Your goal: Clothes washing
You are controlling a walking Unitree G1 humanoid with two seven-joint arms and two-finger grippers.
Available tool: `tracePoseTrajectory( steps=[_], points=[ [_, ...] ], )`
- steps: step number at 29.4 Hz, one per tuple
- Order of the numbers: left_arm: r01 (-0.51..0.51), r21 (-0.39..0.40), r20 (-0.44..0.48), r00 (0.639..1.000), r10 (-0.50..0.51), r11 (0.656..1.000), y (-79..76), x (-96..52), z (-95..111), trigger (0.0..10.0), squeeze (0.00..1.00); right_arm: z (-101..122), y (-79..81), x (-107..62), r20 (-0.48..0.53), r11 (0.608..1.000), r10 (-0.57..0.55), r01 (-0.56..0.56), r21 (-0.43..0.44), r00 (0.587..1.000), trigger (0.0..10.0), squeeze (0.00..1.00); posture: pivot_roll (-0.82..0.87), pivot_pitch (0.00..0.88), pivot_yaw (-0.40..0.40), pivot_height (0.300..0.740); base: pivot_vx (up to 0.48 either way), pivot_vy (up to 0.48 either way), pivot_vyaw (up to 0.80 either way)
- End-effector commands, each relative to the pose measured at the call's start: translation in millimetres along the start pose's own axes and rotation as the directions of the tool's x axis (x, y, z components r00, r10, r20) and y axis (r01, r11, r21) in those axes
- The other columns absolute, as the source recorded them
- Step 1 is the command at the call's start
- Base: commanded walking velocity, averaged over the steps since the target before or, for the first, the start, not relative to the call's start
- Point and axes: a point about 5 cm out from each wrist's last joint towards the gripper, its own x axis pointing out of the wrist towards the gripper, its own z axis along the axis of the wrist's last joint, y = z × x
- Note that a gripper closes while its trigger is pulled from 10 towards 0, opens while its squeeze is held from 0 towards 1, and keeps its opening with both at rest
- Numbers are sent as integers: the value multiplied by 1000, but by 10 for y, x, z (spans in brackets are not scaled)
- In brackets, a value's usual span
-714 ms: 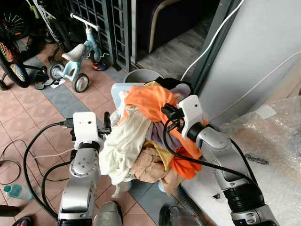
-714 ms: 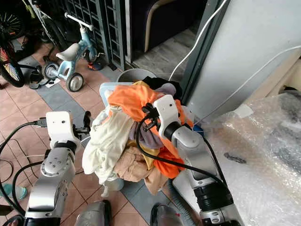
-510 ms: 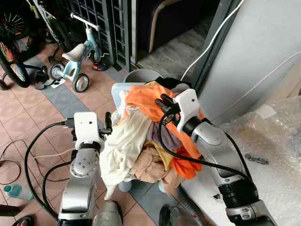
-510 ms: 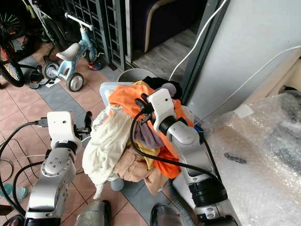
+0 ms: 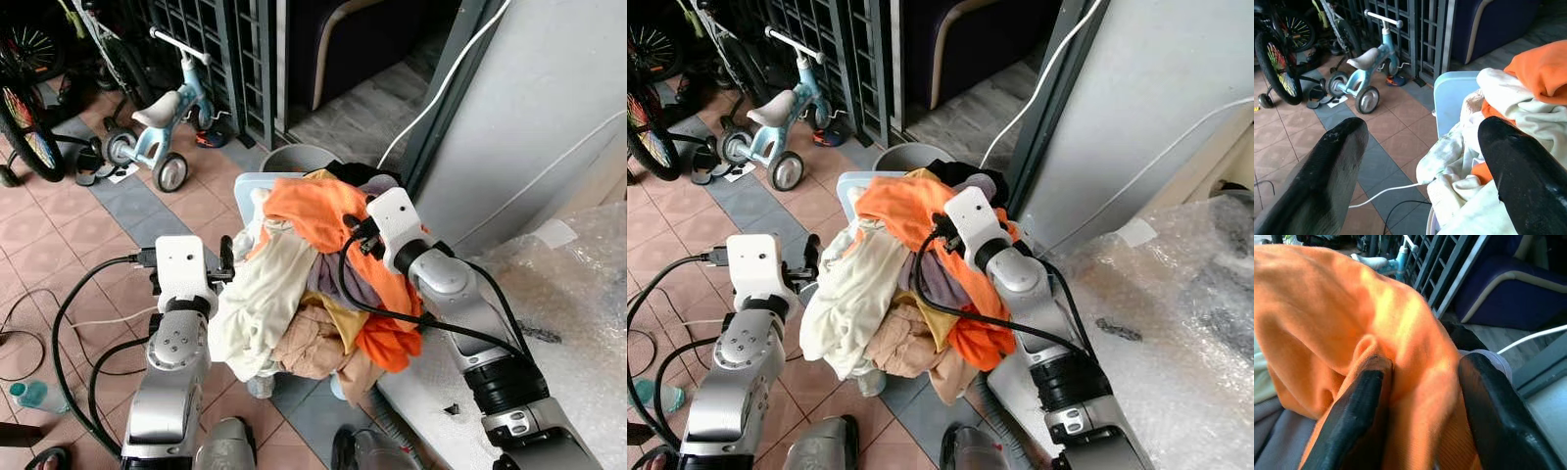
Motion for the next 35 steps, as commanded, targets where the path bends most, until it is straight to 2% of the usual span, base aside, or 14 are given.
tracePoseTrajectory(
  steps=[1, 4, 7, 8, 9, 10, 11, 13, 18, 21, 24, 27, 30, 35],
  points=[
    [14, 4, -5, 1000, -14, 1000, -13, -8, 0, 10000, 0, -155, -33, -57, -83, 999, 3, 1, 44, 997, 10000, 1000, 71, 112, -45, 740, 0, 0, 0],
    [22, 4, -5, 1000, -22, 1000, -25, 3, 2, 10000, 0, -247, 35, -92, -138, 996, 58, -47, 79, 989, 10000, 1000, 68, 111, -45, 740, 0, 0, 0],
    [30, 2, -7, 1000, -30, 1000, -43, 11, 1, 10000, 0, -388, 214, -141, -198, 979, 164, -135, 152, 966, 10000, 1000, 69, 112, -45, 740, 0, 0, 0],
    [31, 1, -8, 999, -31, 1000, -46, 11, -2, 10000, 0, -390, 262, -147, -191, 974, 190, -160, 159, 963, 2471, 1000, 69, 112, -45, 740, 0, 0, 0],
    [32, 1, -9, 999, -32, 999, -48, 11, -4, 10000, 0, -389, 292, -150, -185, 971, 198, -168, 168, 963, 0, 1000, 69, 112, -45, 740, 0, 0, 0],
    [32, 1, -10, 999, -32, 999, -48, 12, -4, 10000, 0, -388, 314, -145, -184, 970, 186, -151, 192, 965, 0, 1000, 72, 110, -45, 740, 0, 0, 0],
    [31, 2, -9, 999, -31, 1000, -45, 12, -3, 10000, 0, -385, 319, -132, -184, 969, 173, -134, 206, 968, 0, 843, 76, 109, -46, 740, 0, 0, 0],
    [28, 2, -9, 1000, -28, 1000, -38, 10, -4, 10000, 0, -388, 320, -114, -191, 967, 157, -111, 231, 969, 0, 0, 78, 107, -46, 740, 0, 0, 0],
    [32, 14, -8, 999, -32, 999, -46, 22, -4, 10000, 0, -415, 302, -94, -209, 963, 149, -94, 252, 967, 0, 0, 95, 107, -42, 740, 0, 0, 0],
    [47, 22, 4, 999, -47, 999, -41, 70, 53, 10000, 0, -411, 249, -83, -211, 930, 143, -59, 362, 967, 0, 0, 94, 116, -27, 740, 0, 0, 0],
    [53, 21, -1, 999, -53, 998, -24, 104, 49, 10000, 0, -348, 184, -96, -166, 921, 127, -54, 387, 978, 0, 0, 75, 117, -9, 740, 0, 0, 0],
    [69, 24, -6, 998, -69, 997, -37, 118, 34, 10000, 0, -315, 97, -119, -153, 902, 61, 11, 431, 986, 0, 0, 53, 120, 2, 740, 0, 0, 0],
    [99, 27, -22, 995, -98, 995, -100, 134, -10, 10000, 0, -300, 13, -210, -139, 883, 19, 49, 467, 990, 0, 0, 6, 120, 41, 740, 0, 0, 0],
    [148, 42, -48, 988, -146, 988, -166, 138, -72, 10000, 0, -282, 15, -341, -120, 864, -10, 69, 499, 993, 0, 0, -20, 124, 76, 740, 0, 0, 0]
  ],
)
